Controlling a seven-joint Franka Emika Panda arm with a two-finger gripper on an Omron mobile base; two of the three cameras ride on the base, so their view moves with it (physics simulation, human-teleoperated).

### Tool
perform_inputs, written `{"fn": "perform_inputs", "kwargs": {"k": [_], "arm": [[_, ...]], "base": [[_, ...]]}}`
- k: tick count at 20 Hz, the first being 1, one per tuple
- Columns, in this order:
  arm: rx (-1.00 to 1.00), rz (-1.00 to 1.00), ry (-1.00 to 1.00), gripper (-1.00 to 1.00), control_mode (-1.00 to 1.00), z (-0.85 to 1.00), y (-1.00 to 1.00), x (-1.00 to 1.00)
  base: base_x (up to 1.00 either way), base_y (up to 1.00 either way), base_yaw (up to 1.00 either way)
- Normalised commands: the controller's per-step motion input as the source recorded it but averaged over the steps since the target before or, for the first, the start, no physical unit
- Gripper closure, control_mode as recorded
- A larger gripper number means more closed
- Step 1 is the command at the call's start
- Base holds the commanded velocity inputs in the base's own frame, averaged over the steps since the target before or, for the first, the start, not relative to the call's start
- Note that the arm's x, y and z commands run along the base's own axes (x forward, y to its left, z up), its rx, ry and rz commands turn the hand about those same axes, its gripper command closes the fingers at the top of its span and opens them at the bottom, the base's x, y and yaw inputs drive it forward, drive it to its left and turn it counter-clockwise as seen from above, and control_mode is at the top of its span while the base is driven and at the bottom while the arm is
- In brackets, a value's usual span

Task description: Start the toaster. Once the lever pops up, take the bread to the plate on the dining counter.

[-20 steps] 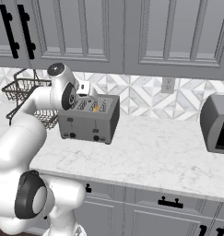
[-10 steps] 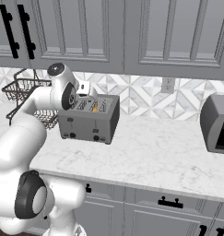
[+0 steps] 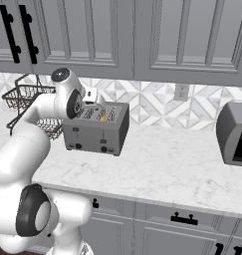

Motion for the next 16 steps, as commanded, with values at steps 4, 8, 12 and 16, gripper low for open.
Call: {"fn": "perform_inputs", "kwargs": {"k": [4, 8, 12, 16], "arm": [[0.00, 0.00, 0.00, -1.00, -1.00, 0.00, 0.00, 0.00], [0.00, 0.00, 0.00, -1.00, -1.00, 0.00, 0.00, 0.00], [0.00, 0.00, 0.00, -1.00, -1.00, 0.00, 0.00, 0.00], [0.00, 0.00, 0.00, -1.00, -1.00, 0.00, 0.00, 0.00]], "base": [[0.00, 0.00, 0.00], [0.00, 0.00, 0.00], [0.00, 0.00, 0.00], [0.00, 0.00, 0.00]]}}
